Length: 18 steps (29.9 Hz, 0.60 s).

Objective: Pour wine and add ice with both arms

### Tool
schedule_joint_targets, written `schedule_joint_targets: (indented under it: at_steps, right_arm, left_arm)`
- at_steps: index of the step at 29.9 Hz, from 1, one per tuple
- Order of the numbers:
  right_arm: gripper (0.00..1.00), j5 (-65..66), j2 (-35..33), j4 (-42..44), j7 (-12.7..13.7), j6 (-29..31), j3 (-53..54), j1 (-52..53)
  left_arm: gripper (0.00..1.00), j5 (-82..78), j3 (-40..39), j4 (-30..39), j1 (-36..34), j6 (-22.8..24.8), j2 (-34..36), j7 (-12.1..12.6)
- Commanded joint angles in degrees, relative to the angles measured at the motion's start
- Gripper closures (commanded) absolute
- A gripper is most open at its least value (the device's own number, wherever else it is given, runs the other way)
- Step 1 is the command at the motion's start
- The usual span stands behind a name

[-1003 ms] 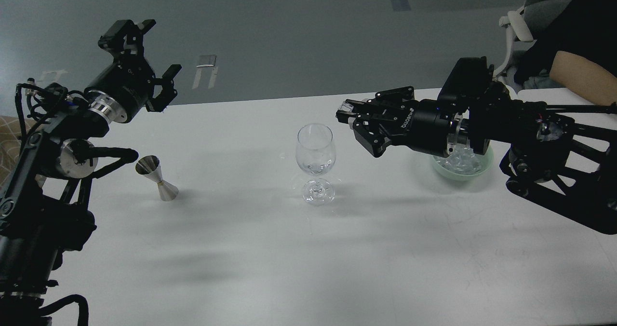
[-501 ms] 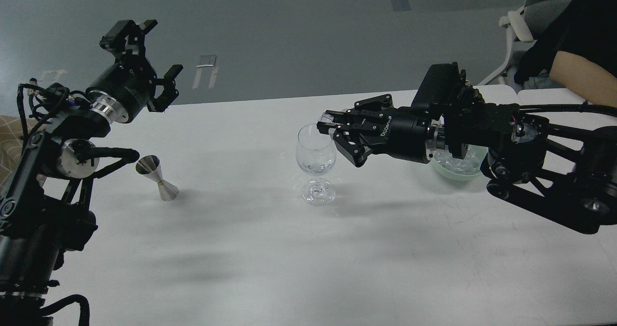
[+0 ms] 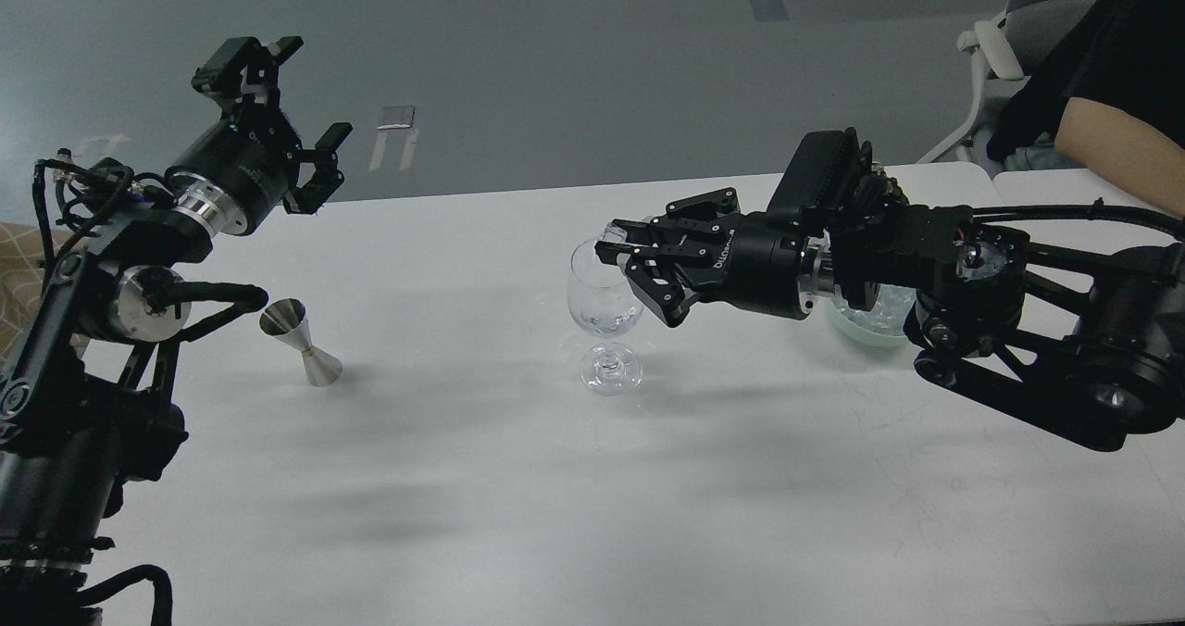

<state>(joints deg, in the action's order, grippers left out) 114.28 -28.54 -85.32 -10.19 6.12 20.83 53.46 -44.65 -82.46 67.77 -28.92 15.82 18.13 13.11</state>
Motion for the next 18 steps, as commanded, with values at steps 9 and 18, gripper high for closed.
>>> schedule_joint_targets:
  at_steps: [9, 18]
  right_arm:
    - [0.89, 0.06, 3.13, 3.50, -0.01, 0.39, 0.00, 0.50]
    - [0.88, -0.02, 4.63, 3.50, -0.10, 2.14, 0.00, 1.03]
  left_arm:
    - [0.03, 0.09, -0.07, 0.08, 0.00, 0.00, -0.03, -0.01]
    - [0.03, 0.09, -0.15, 0.09, 0.09, 0.00, -0.03, -0.01]
